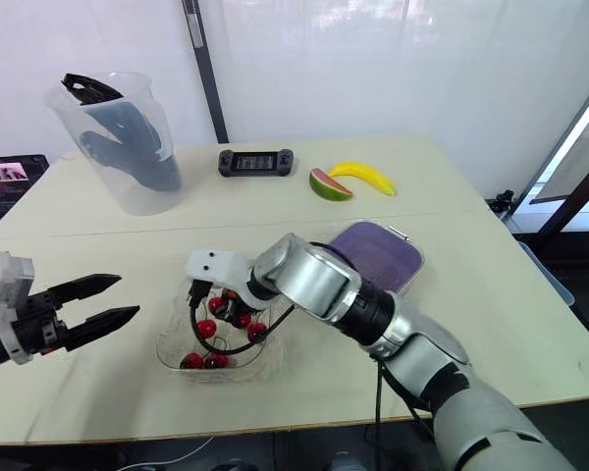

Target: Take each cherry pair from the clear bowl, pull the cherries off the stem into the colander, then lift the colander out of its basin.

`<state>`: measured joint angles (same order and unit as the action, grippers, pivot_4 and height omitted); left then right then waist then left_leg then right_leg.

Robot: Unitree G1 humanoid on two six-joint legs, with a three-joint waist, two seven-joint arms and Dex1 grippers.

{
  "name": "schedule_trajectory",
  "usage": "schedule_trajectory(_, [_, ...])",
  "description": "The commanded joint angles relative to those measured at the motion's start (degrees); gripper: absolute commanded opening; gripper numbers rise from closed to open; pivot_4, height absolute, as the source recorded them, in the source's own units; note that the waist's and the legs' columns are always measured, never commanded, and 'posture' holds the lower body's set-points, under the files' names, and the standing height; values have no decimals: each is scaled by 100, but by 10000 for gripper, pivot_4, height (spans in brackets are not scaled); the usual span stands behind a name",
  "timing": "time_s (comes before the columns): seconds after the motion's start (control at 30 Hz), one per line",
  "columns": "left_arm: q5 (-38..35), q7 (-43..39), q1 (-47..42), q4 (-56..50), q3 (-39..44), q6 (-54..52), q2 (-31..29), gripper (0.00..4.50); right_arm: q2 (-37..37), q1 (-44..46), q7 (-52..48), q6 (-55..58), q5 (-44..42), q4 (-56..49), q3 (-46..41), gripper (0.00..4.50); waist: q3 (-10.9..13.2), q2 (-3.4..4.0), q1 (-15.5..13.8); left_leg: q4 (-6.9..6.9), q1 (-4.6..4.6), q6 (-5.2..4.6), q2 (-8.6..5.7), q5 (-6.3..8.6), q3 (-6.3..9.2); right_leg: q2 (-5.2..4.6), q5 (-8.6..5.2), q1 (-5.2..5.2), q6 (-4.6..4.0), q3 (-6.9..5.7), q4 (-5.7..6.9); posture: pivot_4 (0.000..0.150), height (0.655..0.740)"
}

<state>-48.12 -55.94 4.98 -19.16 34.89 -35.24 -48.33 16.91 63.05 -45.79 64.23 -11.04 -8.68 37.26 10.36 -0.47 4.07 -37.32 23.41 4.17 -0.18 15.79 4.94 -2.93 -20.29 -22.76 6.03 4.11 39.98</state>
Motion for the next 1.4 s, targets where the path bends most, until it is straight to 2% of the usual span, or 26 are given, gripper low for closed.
schedule_trajectory(0.03, [-352,568,-478,36,259,-168,75,45000,248,-118,34,-777,26,-897,-599,15670,0,-1,-10,1,0,0,0,0,0,0,0,0,0,0,0,1500,7400])
schedule_trajectory(0.1, [-417,869,-722,98,255,-288,101,45000,404,-210,175,-1065,204,-1053,-697,15670,-1,-2,-2,-1,0,0,0,0,3,2,0,2,0,-3,0,1500,7400])
schedule_trajectory(0.17, [-582,1670,-1474,370,142,-629,136,45000,411,-383,490,-2516,539,-1030,-989,15670,-1,-6,-18,-3,-3,0,0,0,-2,4,0,3,0,-3,2,1500,7400])
schedule_trajectory(0.23, [-730,2053,-2086,612,69,-841,131,45000,384,-522,891,-3456,937,-985,-1102,15670,-2,-16,-15,-9,-1,0,0,0,8,13,0,7,0,-14,5,1500,7400])
schedule_trajectory(0.4, [-1495,1870,-2838,837,77,-1287,90,45000,462,-826,1344,-4715,1813,-620,-960,15670,-6,-24,16,-15,-3,1,-2,-1,-5,11,1,6,0,-15,9,1500,7400])
schedule_trajectory(0.63, [-1961,1869,-3308,647,-248,-1427,263,45000,152,-1197,1691,-5204,2082,-490,-1272,15670,-6,-25,0,-17,-2,17,0,-11,-5,13,1,6,0,-14,11,1500,7400])
schedule_trajectory(0.9, [-1813,2036,-3658,564,-730,-1146,668,45000,-118,-1444,1683,-5196,2243,-689,-1336,15670,-7,-26,-1,-24,-2,46,-1,-27,-2,15,1,12,0,-15,12,1500,7400])
schedule_trajectory(1.0, [-1994,2200,-3816,577,-777,-1100,916,45000,-180,-1472,1640,-5205,2243,-725,-1365,15670,-7,-26,-5,-25,-3,46,-1,-27,0,17,1,12,0,-15,13,1500,7400])
schedule_trajectory(1.1, [-2015,2231,-3830,515,-858,-1111,1040,35860,-223,-1491,1608,-5199,2230,-759,-1391,15275,-7,-26,0,-29,-3,47,-1,-27,-1,17,1,14,0,-15,13,1500,7400])
schedule_trajectory(1.2, [-1907,2206,-3754,481,-919,-1084,1029,20378,-252,-1503,1573,-5222,2209,-795,-1429,15275,-7,-26,-1,-32,-2,47,-1,-27,-1,18,1,14,0,-15,14,1500,7400])
schedule_trajectory(1.4, [-2070,2220,-3881,523,-923,-1145,1035,20378,-277,-1515,1518,-5334,2206,-781,-1469,15275,-7,-26,-4,-37,-2,47,-1,-27,0,17,1,17,0,-15,14,1500,7400])
